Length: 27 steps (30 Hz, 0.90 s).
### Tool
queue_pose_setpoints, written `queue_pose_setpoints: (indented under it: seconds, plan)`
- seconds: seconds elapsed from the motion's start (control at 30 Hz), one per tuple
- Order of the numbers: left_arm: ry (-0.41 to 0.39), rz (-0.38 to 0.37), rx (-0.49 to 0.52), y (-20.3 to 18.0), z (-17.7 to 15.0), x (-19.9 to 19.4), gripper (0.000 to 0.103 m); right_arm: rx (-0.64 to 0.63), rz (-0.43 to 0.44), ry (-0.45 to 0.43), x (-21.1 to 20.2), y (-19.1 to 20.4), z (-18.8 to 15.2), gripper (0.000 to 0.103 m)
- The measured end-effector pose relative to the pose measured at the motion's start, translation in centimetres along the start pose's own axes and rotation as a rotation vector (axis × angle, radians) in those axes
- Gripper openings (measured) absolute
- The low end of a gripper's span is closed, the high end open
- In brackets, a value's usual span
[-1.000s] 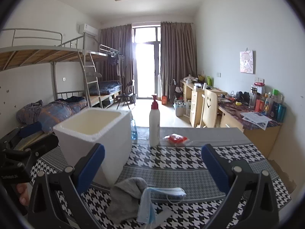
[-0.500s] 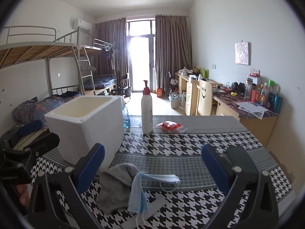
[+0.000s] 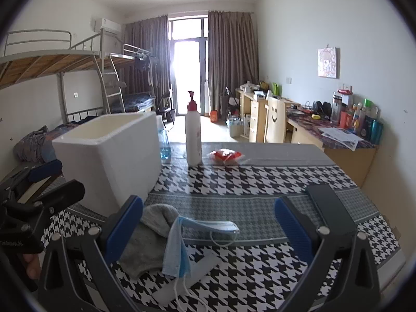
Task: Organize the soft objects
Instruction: 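Move the left tool toward the grey sock while the right tool approaches the blue mask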
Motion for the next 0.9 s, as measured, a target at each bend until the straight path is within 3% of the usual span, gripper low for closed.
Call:
queue_pose_setpoints:
  seconds: [0.57, 0.9]
  plan:
    - [0.122, -0.063, -0.015, -1.3, -2.0, 3.1, 0.101, 0.019, 0.015, 0.073, 1.6, -1.1, -1.6, 0.102]
    - [0.206, -0.100, -0.032, -1.4, -3.1, 5.0, 0.088, 0.023, 0.019, 0.106, 2.3, -1.5, -2.3, 0.102]
Point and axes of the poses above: each gripper's, at about its wrist camera, not at the fingertips, and x roughly the way its jaws point, y to its left, z to its top, the point moved 4 cm from there along x, roughly the way its jaws point, and after that the axes turned 7 degrees about z, right-handed, at the moved point
